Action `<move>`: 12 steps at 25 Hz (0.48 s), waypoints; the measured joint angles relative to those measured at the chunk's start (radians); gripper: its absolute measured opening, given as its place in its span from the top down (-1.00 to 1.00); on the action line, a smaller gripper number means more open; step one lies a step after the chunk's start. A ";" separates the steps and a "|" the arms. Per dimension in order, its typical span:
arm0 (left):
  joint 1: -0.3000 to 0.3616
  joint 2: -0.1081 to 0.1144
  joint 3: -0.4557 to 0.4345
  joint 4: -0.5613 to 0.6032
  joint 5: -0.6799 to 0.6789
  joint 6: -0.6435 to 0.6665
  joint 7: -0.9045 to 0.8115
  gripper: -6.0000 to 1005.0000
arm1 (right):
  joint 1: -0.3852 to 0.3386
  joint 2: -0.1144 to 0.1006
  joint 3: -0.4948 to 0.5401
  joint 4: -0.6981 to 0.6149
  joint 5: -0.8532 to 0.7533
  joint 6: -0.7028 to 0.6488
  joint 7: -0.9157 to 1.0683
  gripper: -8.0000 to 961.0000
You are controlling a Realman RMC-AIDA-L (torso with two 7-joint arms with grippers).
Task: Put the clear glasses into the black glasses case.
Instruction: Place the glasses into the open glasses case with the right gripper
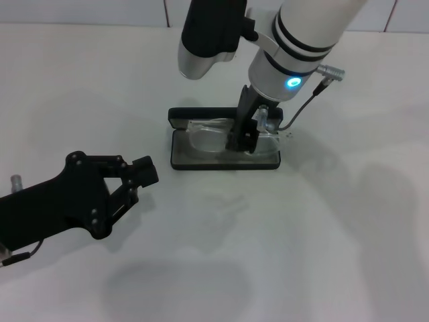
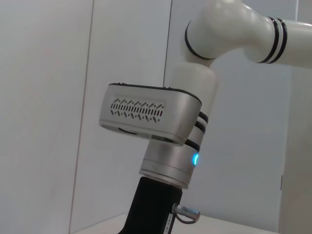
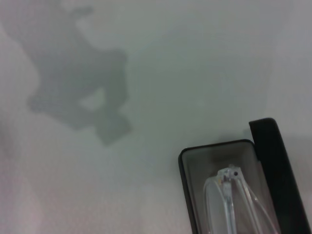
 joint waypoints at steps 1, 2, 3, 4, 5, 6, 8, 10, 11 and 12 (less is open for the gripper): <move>-0.001 0.000 0.000 -0.001 0.000 0.000 0.000 0.76 | -0.001 0.000 -0.002 0.000 0.000 0.002 0.000 0.74; -0.002 0.000 0.000 -0.002 0.000 0.000 0.000 0.76 | -0.003 0.000 -0.005 0.000 0.000 0.003 0.001 0.74; -0.003 0.000 0.000 -0.004 0.000 0.000 0.000 0.76 | -0.004 0.000 -0.008 0.000 0.000 0.003 0.002 0.74; -0.003 0.000 0.000 -0.005 0.001 0.000 0.000 0.76 | -0.005 0.000 -0.010 0.000 0.000 0.003 0.002 0.74; -0.004 0.000 0.000 -0.005 0.001 0.000 0.000 0.76 | -0.005 0.000 -0.013 0.001 0.000 0.004 0.002 0.74; -0.004 0.000 0.000 -0.005 0.001 0.000 0.000 0.76 | -0.005 0.000 -0.014 0.003 0.000 0.004 0.002 0.74; -0.005 0.000 0.000 -0.006 0.001 0.000 0.000 0.76 | -0.005 0.000 -0.015 0.008 0.000 0.004 0.003 0.74; -0.006 0.000 0.000 -0.006 0.001 0.000 0.000 0.76 | -0.005 0.000 -0.016 0.010 0.000 0.004 0.003 0.74; -0.007 0.000 0.000 -0.006 0.001 0.000 0.000 0.76 | -0.006 0.000 -0.016 0.010 0.000 0.004 0.003 0.74; -0.007 0.000 0.000 -0.006 0.001 0.000 0.000 0.76 | -0.006 0.000 -0.017 0.010 0.000 0.004 0.003 0.74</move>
